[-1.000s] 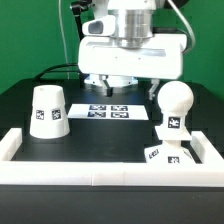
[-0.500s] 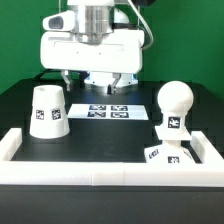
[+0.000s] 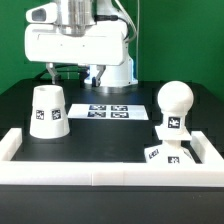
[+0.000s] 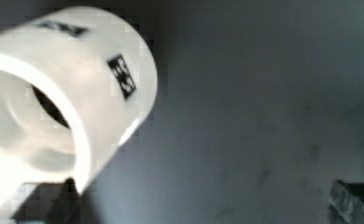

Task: Assemble lamp

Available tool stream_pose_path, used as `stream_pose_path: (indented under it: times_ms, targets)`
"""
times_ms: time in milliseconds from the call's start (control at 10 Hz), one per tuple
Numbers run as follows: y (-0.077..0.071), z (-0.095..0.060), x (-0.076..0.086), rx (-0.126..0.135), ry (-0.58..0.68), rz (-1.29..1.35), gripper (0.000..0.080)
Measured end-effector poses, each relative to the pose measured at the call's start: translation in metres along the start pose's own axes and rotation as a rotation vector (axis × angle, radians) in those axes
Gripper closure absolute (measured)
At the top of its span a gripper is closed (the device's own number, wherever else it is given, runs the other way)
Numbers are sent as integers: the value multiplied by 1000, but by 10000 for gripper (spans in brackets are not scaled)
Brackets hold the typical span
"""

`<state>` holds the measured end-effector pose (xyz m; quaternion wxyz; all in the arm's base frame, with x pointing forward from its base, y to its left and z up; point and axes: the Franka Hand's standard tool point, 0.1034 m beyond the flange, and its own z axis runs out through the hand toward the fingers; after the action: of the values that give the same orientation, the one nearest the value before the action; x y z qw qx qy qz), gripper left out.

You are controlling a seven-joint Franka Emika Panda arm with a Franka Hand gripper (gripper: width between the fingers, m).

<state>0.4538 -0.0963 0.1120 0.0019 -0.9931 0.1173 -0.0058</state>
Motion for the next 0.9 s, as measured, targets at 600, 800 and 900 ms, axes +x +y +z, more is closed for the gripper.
stream_pose_path:
  times_ms: [600, 800, 900]
  targets:
    - [13, 21, -6, -17, -4, -54, 101]
    - [18, 31, -7, -23, -8, -72, 101]
    - [18, 32, -8, -25, -10, -72, 101]
